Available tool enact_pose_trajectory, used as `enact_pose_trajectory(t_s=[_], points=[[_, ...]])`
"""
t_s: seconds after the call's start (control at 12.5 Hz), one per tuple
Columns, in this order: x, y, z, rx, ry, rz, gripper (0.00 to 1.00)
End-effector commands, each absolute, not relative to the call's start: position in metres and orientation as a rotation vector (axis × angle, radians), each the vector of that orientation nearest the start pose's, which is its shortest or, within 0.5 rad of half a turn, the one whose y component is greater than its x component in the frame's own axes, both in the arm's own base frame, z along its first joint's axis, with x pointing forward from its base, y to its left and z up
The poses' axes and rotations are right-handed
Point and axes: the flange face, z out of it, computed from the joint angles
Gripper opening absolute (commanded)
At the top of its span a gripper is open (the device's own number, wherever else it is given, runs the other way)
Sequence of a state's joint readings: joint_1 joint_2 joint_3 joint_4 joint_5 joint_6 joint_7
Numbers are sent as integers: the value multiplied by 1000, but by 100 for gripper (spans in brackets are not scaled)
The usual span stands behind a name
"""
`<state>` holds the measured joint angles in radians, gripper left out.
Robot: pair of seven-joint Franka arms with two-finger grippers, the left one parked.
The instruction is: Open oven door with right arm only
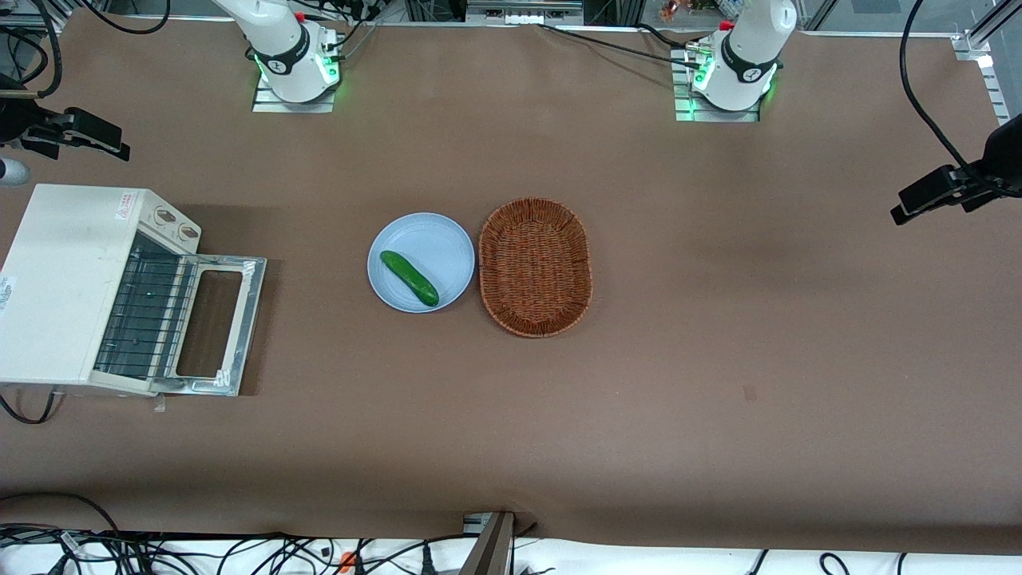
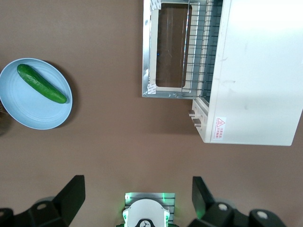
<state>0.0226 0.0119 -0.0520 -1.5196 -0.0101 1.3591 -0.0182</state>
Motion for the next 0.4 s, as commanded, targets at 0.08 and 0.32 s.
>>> enact_pose_trajectory(t_s=[0.08, 0.32], points=[[540, -16, 632, -3130, 8, 250, 100], [542, -17, 628, -3128, 10, 257, 100]])
